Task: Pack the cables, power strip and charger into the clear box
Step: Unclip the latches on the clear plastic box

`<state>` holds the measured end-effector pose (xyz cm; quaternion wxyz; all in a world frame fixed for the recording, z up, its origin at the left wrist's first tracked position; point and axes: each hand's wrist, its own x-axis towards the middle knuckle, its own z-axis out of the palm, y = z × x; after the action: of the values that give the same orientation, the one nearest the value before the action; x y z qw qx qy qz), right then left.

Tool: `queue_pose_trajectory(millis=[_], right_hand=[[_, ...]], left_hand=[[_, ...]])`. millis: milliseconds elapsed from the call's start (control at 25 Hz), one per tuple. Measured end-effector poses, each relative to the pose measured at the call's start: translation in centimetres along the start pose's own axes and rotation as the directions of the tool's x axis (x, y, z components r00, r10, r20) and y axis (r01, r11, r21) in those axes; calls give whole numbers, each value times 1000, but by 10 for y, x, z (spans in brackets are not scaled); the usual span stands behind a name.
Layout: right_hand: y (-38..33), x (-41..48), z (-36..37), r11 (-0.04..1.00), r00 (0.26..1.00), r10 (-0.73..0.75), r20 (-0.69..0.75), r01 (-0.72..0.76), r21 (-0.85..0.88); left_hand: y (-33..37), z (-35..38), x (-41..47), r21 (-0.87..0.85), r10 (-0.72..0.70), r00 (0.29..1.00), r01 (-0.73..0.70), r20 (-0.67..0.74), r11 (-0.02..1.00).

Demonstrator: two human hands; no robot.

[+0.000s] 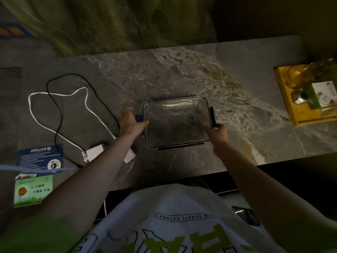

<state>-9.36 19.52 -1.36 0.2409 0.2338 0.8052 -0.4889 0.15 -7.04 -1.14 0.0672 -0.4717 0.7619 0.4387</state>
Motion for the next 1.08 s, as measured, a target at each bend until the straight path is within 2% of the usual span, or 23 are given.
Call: queue_pose_trajectory(millis=[80,160,280,400,560,720,840,1080], right_hand=[[14,-7,4,991,997,82,5,-83,104],[21,-13,7,950,979,199,44,-203,237],[24,-25,12,821,935,312,167,-354,449],[25,-34,17,729,905,318,282,-424,537],[25,-38,19,682,885,347,310,-465,565],[33,-38,18,604,839,404,364,-543,583],[33,-37,18,616,854,398,336,-520,592],[33,-34,22,721,890,377,255,-456,523]], left_hand=[[21,-4,4,266,140,990,-131,-13,955],[49,0,8,393,218,974,-226,67,891],[86,14,15,446,250,942,-326,222,834],[110,30,16,453,262,894,-416,364,789],[122,45,24,466,205,840,-464,503,753],[126,48,33,514,190,816,-506,546,693],[130,49,39,550,155,805,-517,572,656],[136,51,46,569,118,800,-514,589,642]])
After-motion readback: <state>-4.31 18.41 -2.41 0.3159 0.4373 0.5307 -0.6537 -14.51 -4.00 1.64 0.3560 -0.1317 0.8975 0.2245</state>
